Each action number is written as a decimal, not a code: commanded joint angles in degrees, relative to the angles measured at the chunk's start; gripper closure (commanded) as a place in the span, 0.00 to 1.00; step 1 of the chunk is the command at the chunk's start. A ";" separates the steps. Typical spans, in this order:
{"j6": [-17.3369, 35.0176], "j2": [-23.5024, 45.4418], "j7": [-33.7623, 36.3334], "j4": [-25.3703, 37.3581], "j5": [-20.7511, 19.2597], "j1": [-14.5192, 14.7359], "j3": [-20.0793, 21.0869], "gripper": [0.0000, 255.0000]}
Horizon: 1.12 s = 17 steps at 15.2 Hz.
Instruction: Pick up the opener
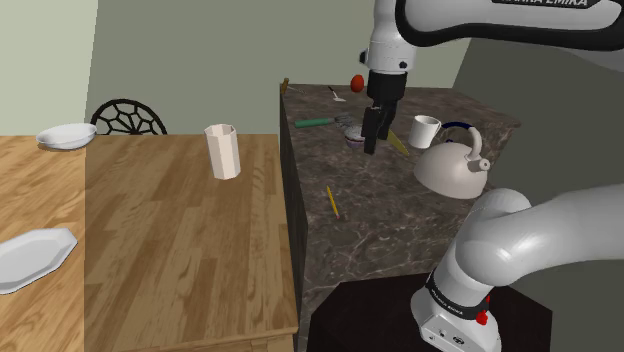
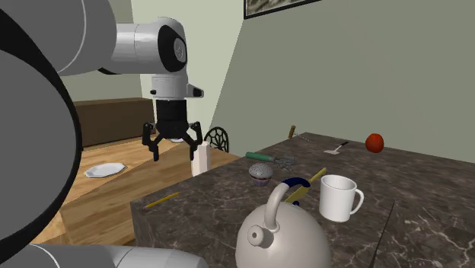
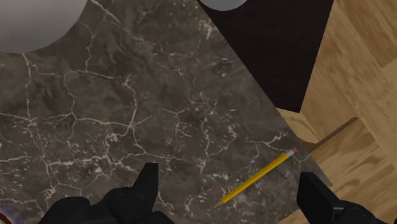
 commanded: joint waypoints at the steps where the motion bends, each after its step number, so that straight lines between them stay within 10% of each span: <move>1: 0.00 0.00 0.00 0.00 0.00 0.00 0.00 0.00; 17: 12.67 26.44 -31.47 13.83 -9.50 -0.41 -16.10 0.00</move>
